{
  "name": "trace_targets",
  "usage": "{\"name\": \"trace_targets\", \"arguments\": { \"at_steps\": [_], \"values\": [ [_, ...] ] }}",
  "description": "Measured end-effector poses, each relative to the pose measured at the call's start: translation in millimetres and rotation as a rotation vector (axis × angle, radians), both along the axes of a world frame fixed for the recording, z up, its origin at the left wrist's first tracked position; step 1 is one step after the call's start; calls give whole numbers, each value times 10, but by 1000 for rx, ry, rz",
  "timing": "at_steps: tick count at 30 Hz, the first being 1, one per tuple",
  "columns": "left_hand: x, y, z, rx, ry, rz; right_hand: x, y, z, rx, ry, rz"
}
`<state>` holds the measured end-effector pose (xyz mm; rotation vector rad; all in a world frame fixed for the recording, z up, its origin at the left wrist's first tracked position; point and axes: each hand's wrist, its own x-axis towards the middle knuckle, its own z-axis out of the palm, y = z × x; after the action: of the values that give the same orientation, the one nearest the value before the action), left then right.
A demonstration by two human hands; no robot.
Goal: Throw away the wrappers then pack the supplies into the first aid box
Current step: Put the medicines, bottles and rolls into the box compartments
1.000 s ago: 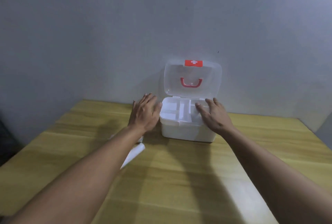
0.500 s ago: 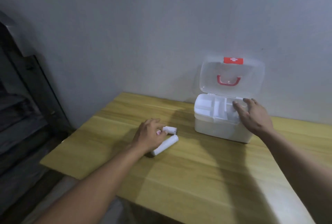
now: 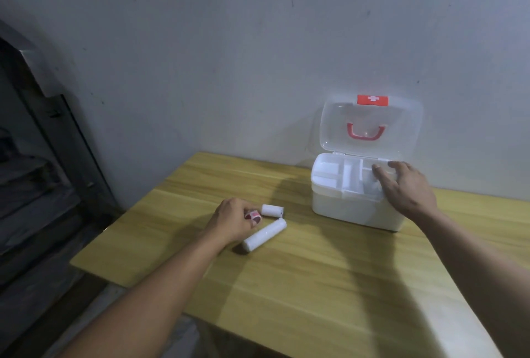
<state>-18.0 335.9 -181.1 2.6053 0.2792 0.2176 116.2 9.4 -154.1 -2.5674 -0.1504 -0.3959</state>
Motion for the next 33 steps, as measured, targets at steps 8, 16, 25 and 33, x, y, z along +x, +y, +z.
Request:
{"name": "trace_targets", "arguments": {
  "at_steps": [8, 16, 25, 33],
  "values": [
    [7, 15, 90, -32, -71, 73, -7, 11, -12, 19, 16, -15],
    [482, -660, 748, -320, -231, -110, -41, 37, -14, 32, 3, -32],
    [934, -1158, 734, -187, -88, -240, -55, 36, -9, 30, -16, -35],
    [1077, -1152, 605, 14, -35, -261, -77, 37, 14, 40, -15, -48]
  ]
}}
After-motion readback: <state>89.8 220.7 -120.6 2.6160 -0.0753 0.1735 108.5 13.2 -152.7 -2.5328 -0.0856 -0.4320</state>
